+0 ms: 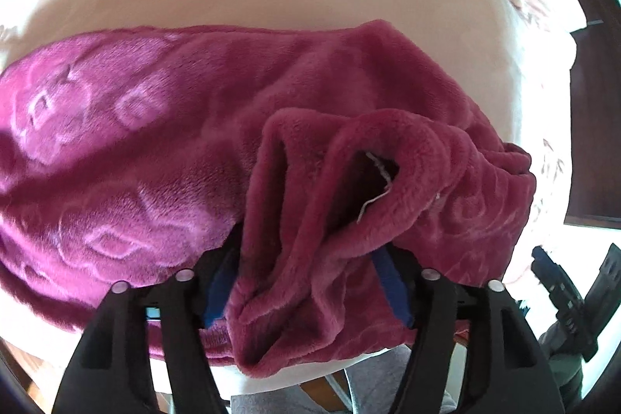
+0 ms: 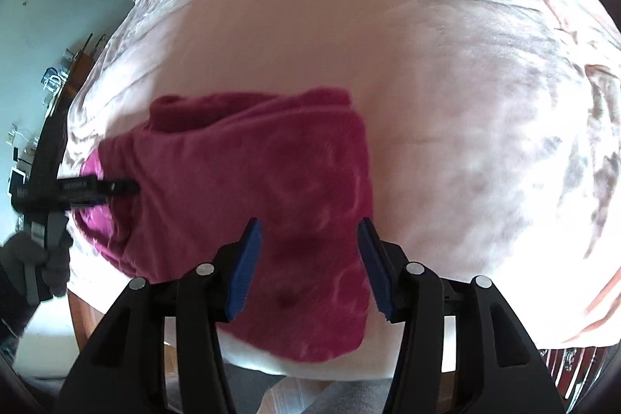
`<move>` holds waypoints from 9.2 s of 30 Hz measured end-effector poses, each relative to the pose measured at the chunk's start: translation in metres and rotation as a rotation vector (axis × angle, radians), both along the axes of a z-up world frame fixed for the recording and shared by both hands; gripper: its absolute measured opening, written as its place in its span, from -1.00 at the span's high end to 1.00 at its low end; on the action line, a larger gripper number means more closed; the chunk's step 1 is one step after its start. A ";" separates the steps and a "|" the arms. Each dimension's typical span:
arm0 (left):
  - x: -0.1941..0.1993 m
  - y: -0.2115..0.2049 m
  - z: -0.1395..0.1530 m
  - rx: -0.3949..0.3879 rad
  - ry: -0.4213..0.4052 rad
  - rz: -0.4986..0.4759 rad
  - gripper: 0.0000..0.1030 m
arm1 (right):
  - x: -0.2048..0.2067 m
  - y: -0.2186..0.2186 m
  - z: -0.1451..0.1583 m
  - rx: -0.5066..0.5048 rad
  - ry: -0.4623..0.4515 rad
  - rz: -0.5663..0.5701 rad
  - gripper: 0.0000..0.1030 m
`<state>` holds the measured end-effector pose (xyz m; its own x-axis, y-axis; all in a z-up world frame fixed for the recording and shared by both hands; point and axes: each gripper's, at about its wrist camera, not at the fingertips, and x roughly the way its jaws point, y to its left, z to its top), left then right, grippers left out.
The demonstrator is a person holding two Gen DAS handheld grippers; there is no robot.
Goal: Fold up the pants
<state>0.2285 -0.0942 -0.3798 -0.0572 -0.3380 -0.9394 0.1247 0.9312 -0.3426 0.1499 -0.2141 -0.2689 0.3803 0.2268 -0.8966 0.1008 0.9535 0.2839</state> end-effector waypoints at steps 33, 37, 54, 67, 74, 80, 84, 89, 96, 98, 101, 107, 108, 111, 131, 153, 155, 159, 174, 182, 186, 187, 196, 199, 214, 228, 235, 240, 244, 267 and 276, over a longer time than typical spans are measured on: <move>-0.061 0.037 0.023 0.214 -0.082 0.292 -0.53 | 0.105 0.098 0.016 -0.149 -0.160 0.576 -0.13; -0.078 0.036 0.030 0.196 -0.094 0.283 -0.53 | 0.098 0.125 0.023 -0.128 -0.175 0.621 -0.13; -0.158 0.094 -0.018 0.201 -0.001 0.269 -0.63 | 0.130 0.267 -0.034 -0.211 -0.082 0.708 -0.13; -0.157 0.138 -0.022 0.087 -0.011 0.211 -0.63 | 0.147 0.304 -0.068 -0.344 -0.008 0.611 -0.13; -0.154 0.214 0.010 0.061 -0.080 0.315 -0.61 | 0.134 0.298 -0.042 -0.318 -0.054 0.524 -0.13; -0.154 0.303 0.034 0.093 -0.146 0.472 -0.60 | 0.122 0.302 -0.022 -0.304 -0.104 0.474 -0.13; -0.162 0.356 0.039 0.049 -0.142 0.609 -0.61 | 0.114 0.312 -0.007 -0.307 -0.135 0.483 -0.13; -0.161 0.395 0.025 -0.002 -0.119 0.747 -0.61 | 0.105 0.322 -0.002 -0.303 -0.138 0.513 -0.13; -0.139 0.399 0.002 -0.081 -0.067 0.773 -0.61 | 0.095 0.321 -0.008 -0.305 -0.106 0.511 -0.13; -0.137 0.399 -0.009 -0.099 -0.056 0.776 -0.61 | 0.091 0.318 -0.009 -0.308 -0.100 0.509 -0.13; -0.134 0.404 -0.023 -0.131 -0.043 0.793 -0.61 | 0.087 0.313 -0.009 -0.312 -0.092 0.507 -0.13; -0.127 0.406 -0.045 -0.173 0.000 0.826 -0.61 | 0.086 0.304 -0.008 -0.314 -0.078 0.480 -0.13; -0.127 0.407 -0.046 -0.178 0.003 0.829 -0.61 | 0.087 0.303 -0.008 -0.313 -0.076 0.479 -0.13; -0.123 0.407 -0.048 -0.201 0.003 0.828 -0.55 | 0.087 0.302 -0.009 -0.311 -0.072 0.475 -0.13; -0.117 0.339 0.044 -0.093 -0.200 0.681 0.46 | 0.086 0.262 0.003 -0.253 -0.089 0.477 -0.13; -0.158 0.092 0.191 -0.078 -0.472 0.300 0.50 | 0.065 0.070 0.007 -0.079 -0.053 0.259 -0.13; -0.167 0.059 0.195 -0.069 -0.487 0.228 0.50 | 0.062 0.052 0.004 -0.051 -0.046 0.234 -0.13; -0.187 -0.006 0.196 -0.042 -0.507 0.076 0.50 | 0.056 0.020 0.000 -0.001 -0.036 0.178 -0.13; -0.241 -0.181 0.106 0.071 -0.467 -0.400 0.50 | 0.048 -0.060 0.009 0.099 -0.068 0.072 -0.13; -0.256 -0.218 0.052 0.193 -0.486 -0.534 0.49 | 0.064 -0.069 0.020 0.300 -0.065 0.063 -0.14; -0.263 -0.228 0.035 0.232 -0.497 -0.566 0.47 | 0.077 -0.051 0.007 0.411 0.020 0.110 -0.14; -0.267 -0.231 0.032 0.237 -0.498 -0.570 0.47 | 0.082 -0.047 0.005 0.421 0.036 0.119 -0.14; -0.269 -0.235 0.020 0.241 -0.505 -0.570 0.35 | 0.109 -0.011 0.006 0.389 0.059 0.200 -0.15; -0.269 -0.236 0.017 0.224 -0.502 -0.561 0.14 | 0.118 0.008 -0.003 0.299 0.091 0.270 -0.12; -0.268 -0.177 0.051 0.102 -0.419 -0.376 -0.18 | 0.134 0.017 -0.043 -0.032 0.063 0.335 0.75; -0.242 -0.145 0.016 0.148 -0.333 -0.238 -0.20 | 0.088 -0.030 0.030 0.303 -0.049 0.251 0.30; -0.227 -0.129 0.028 0.094 -0.305 -0.183 -0.20 | 0.068 -0.001 0.013 0.358 0.048 0.312 0.07; -0.230 -0.125 0.038 0.115 -0.316 -0.200 -0.20 | 0.062 0.015 0.001 0.354 0.079 0.344 0.07; -0.227 -0.117 0.048 0.104 -0.317 -0.193 -0.20 | 0.058 0.030 -0.009 0.306 0.105 0.376 0.23; -0.063 -0.087 0.055 0.121 -0.393 -0.259 -0.27 | 0.017 0.036 -0.043 -0.005 0.123 0.082 0.80; -0.038 -0.097 0.037 0.094 -0.367 -0.350 -0.34 | 0.011 0.058 0.014 -0.070 -0.029 -0.017 0.47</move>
<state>0.1908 -0.1914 -0.3433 0.1876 -0.2712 -0.9441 0.5310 0.8366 -0.1348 0.1608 -0.1559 -0.2550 0.4095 0.1574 -0.8986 0.1098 0.9693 0.2199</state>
